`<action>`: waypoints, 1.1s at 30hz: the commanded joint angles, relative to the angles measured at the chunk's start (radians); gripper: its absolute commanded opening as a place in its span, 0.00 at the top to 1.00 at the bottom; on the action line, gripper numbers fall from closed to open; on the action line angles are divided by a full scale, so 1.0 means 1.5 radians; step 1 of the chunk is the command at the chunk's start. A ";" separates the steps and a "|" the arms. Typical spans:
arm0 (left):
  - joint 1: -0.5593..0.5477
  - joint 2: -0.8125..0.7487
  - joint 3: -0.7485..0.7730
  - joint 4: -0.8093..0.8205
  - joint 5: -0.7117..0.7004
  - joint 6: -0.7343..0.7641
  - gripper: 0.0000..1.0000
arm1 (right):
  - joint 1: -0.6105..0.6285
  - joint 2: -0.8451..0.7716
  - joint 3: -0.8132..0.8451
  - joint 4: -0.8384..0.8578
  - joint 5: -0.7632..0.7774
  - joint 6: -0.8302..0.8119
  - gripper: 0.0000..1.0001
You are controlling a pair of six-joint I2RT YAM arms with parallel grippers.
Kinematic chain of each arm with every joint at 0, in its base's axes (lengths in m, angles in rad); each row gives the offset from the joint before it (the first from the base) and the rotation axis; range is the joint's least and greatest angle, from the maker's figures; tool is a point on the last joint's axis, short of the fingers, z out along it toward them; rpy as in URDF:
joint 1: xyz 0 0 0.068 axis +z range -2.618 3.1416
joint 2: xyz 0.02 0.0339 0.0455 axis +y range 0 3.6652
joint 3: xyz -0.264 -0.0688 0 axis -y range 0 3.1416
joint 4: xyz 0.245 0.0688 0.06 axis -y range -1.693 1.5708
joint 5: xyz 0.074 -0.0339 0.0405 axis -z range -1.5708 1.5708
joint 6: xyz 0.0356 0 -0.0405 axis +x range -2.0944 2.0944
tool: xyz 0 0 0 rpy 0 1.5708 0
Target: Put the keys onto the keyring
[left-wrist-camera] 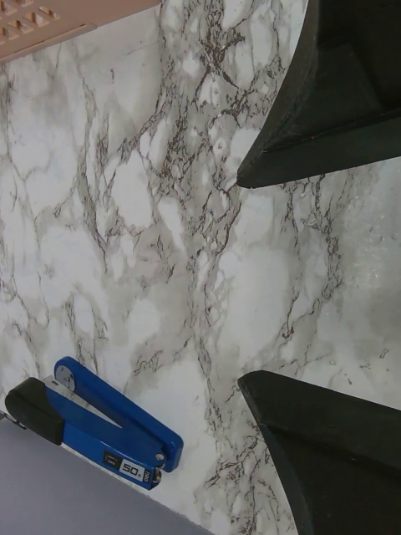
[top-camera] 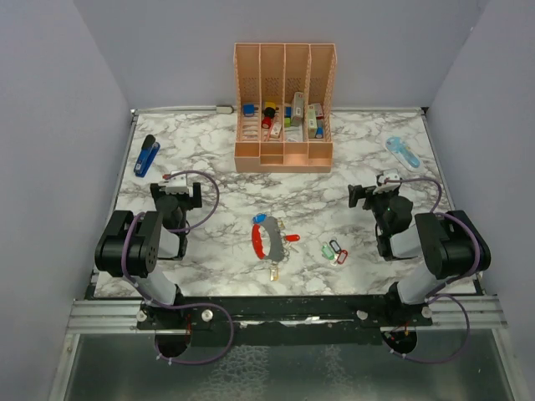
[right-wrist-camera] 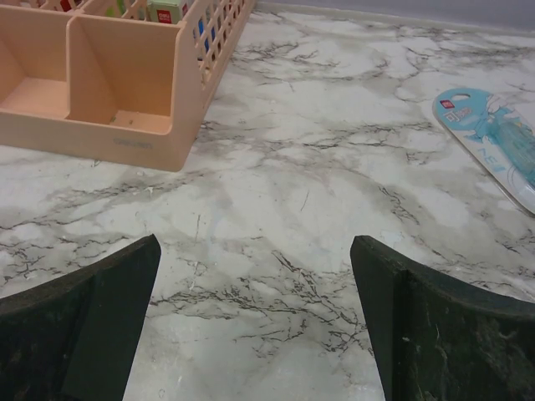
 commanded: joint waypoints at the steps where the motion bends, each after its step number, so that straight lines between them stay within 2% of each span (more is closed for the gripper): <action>1: -0.002 -0.001 0.001 0.013 0.014 0.001 0.05 | 0.003 0.008 0.010 0.017 -0.014 -0.010 0.01; 16: -0.001 -0.005 0.001 0.012 0.037 0.005 0.05 | 0.003 0.009 0.021 0.001 -0.020 -0.014 0.01; 18: 0.001 -0.025 0.015 -0.029 0.072 0.018 0.05 | 0.002 0.004 0.008 0.016 -0.006 -0.010 0.01; 22: 0.003 -0.100 0.123 -0.262 0.160 0.042 0.06 | 0.003 -0.009 0.012 0.015 0.033 0.008 0.01; 24: 0.004 -0.123 0.196 -0.359 0.226 0.103 0.11 | 0.003 -0.057 0.060 -0.103 0.060 0.016 0.01; 27: 0.004 -0.133 0.328 -0.522 0.308 0.196 0.11 | 0.002 -0.121 0.196 -0.434 0.058 0.005 0.01; 30: 0.004 -0.154 0.429 -0.644 0.457 0.306 0.11 | 0.002 -0.148 0.279 -0.583 -0.028 0.011 0.01; 33: -0.002 -0.161 0.511 -0.787 0.613 0.410 0.10 | 0.003 -0.159 0.321 -0.675 -0.153 0.093 0.01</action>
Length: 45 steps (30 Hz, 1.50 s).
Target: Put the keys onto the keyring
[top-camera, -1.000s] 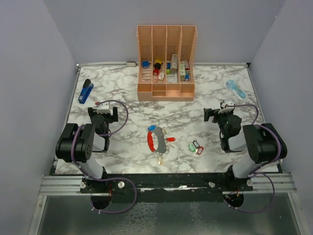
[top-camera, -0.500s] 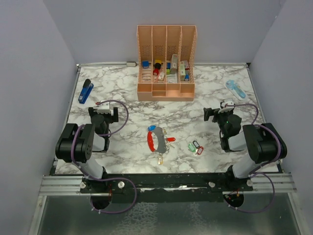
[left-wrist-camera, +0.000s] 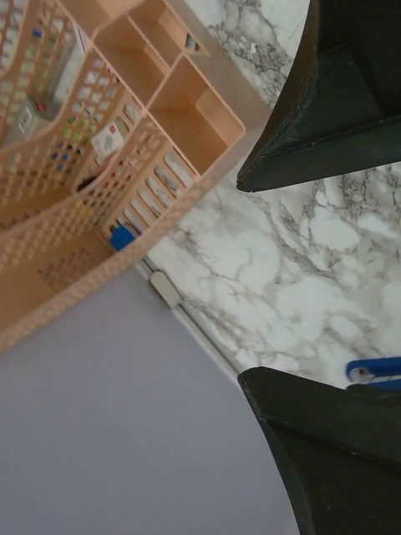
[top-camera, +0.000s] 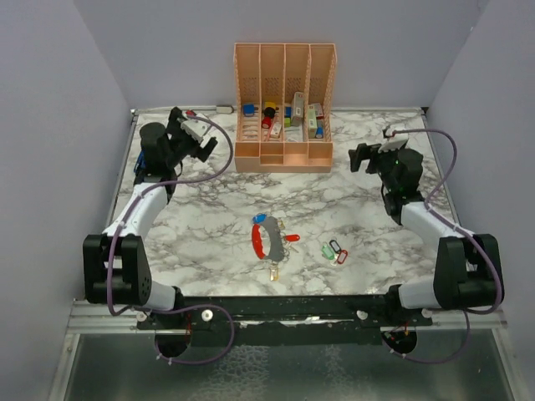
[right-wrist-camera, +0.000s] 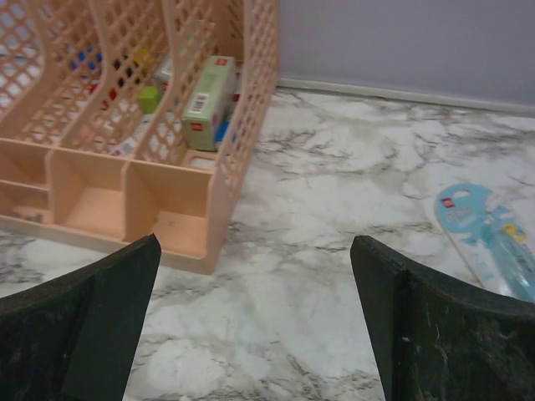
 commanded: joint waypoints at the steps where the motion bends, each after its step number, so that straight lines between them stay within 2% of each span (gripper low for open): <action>1: -0.012 -0.025 0.108 -0.292 0.297 0.205 0.10 | 0.003 -0.027 0.065 -0.287 -0.182 0.113 0.01; 5: -0.062 -0.019 0.129 -0.419 0.345 0.307 0.11 | 0.004 -0.077 0.064 -0.384 -0.292 0.157 0.01; 7: -0.102 -0.017 0.100 -0.445 0.335 0.353 0.11 | 0.007 -0.159 0.047 -0.421 -0.297 0.164 0.10; 9: -0.151 -0.016 0.055 -0.440 0.317 0.377 0.12 | 0.008 -0.225 0.043 -0.488 -0.270 0.175 0.20; 13: -0.222 -0.003 -0.016 -0.364 0.299 0.352 0.12 | 0.009 -0.280 0.090 -0.709 -0.212 0.166 0.24; 18: -0.242 0.031 -0.030 -0.322 0.292 0.355 0.12 | 0.010 -0.312 0.088 -0.843 -0.158 0.183 0.34; 20: -0.244 0.045 -0.024 -0.320 0.298 0.368 0.12 | 0.017 -0.306 0.081 -0.858 -0.153 0.203 0.41; 24: -0.267 0.081 -0.007 -0.335 0.304 0.424 0.12 | 0.066 -0.258 0.102 -0.897 -0.118 0.272 0.43; 31: -0.289 0.150 0.046 -0.349 0.301 0.485 0.12 | 0.296 -0.145 0.139 -0.924 0.074 0.397 0.49; 33: -0.291 0.158 0.052 -0.350 0.306 0.488 0.12 | 0.330 -0.113 0.153 -0.933 0.107 0.425 0.52; 36: -0.297 0.158 0.042 -0.355 0.311 0.528 0.12 | 0.345 -0.079 0.163 -0.929 0.127 0.438 0.60; 45: -0.314 0.167 0.045 -0.453 0.324 0.670 0.12 | 0.349 -0.032 0.165 -0.915 0.168 0.461 0.62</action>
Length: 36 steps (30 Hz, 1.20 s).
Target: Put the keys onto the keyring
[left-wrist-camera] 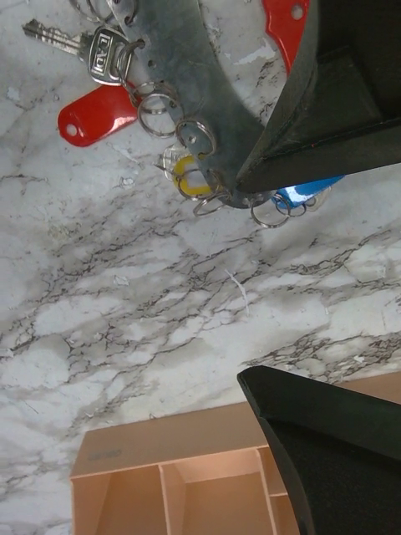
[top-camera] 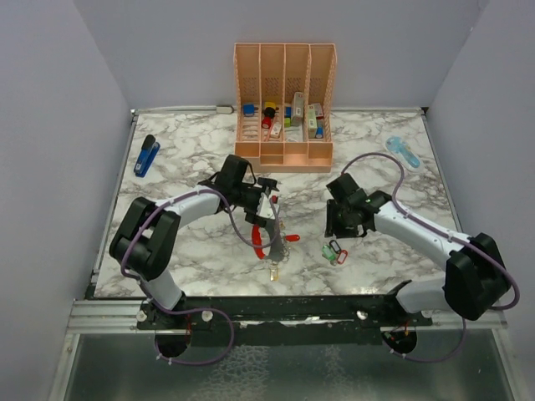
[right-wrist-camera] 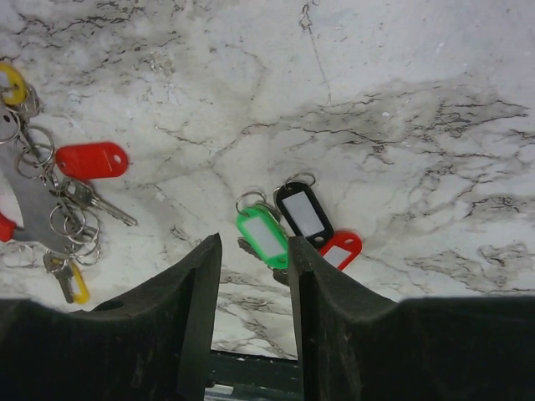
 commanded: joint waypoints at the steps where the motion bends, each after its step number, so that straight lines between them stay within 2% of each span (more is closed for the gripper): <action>1: -0.011 0.024 0.008 -0.093 0.045 0.114 0.12 | 0.004 0.017 0.007 0.005 0.045 0.029 0.62; 4: -0.025 0.033 0.004 -0.123 0.041 0.158 0.12 | 0.004 0.038 0.001 0.020 0.046 0.030 0.63; 9: -0.040 0.044 -0.005 -0.116 0.017 0.174 0.12 | 0.004 0.065 -0.003 0.046 0.051 0.024 0.64; 28: -0.041 0.070 0.005 -0.082 0.006 0.114 0.13 | 0.002 0.147 -0.004 0.064 0.101 0.024 0.73; 32: -0.040 0.073 0.014 -0.076 0.006 0.077 0.16 | -0.001 0.149 -0.005 0.066 0.109 0.023 0.78; 36: -0.039 0.076 0.025 -0.074 0.004 0.027 0.20 | -0.001 0.148 -0.001 0.070 0.116 0.019 0.95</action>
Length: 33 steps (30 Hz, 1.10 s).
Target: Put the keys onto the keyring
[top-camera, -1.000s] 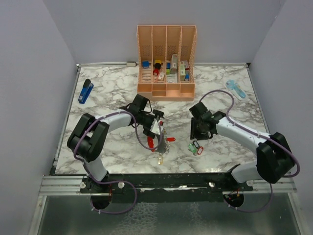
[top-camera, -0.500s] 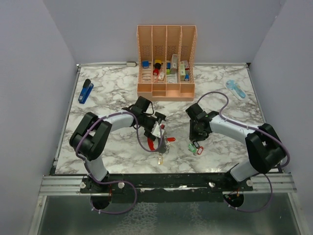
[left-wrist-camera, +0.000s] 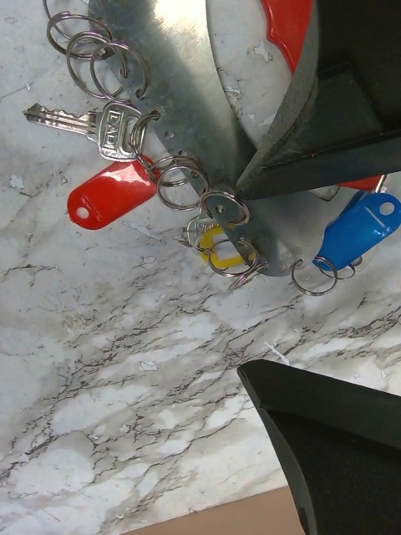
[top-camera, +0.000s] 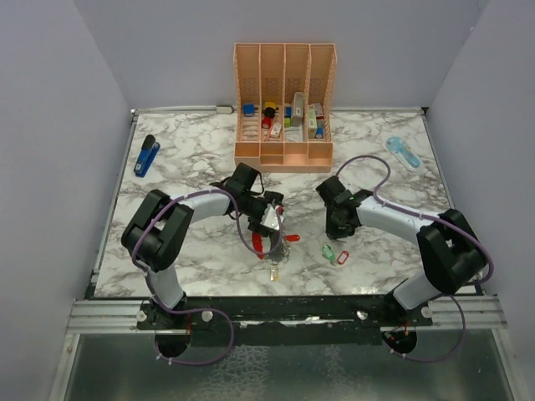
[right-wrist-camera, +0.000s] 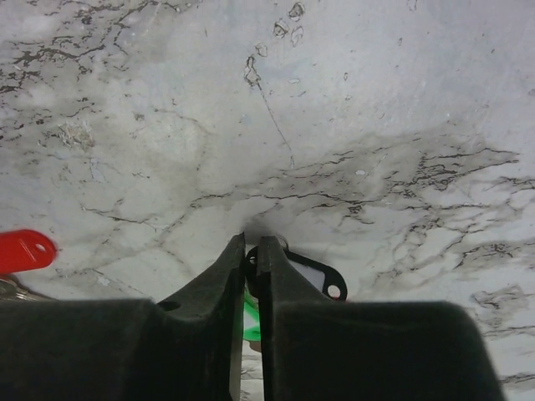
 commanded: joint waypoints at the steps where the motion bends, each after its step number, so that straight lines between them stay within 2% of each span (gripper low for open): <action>1: 0.002 0.013 0.013 -0.001 -0.003 -0.065 0.21 | -0.002 0.015 0.001 0.011 0.037 0.000 0.98; 6: 0.015 0.011 0.013 0.010 -0.011 -0.115 0.24 | -0.001 0.003 0.008 0.005 0.036 -0.005 0.99; 14: 0.076 0.005 0.018 0.021 0.004 -0.179 0.27 | -0.001 -0.048 0.015 -0.022 0.025 -0.028 0.99; 22: 0.092 -0.004 0.024 0.008 0.013 -0.197 0.28 | 0.001 -0.112 0.035 0.016 -0.021 -0.075 0.99; 30: 0.092 0.002 0.020 0.014 0.013 -0.212 0.28 | 0.001 -0.111 0.037 0.033 -0.022 -0.107 0.99; 33: 0.090 0.006 0.031 -0.022 0.022 -0.198 0.28 | 0.001 -0.110 0.024 0.033 -0.027 -0.109 0.99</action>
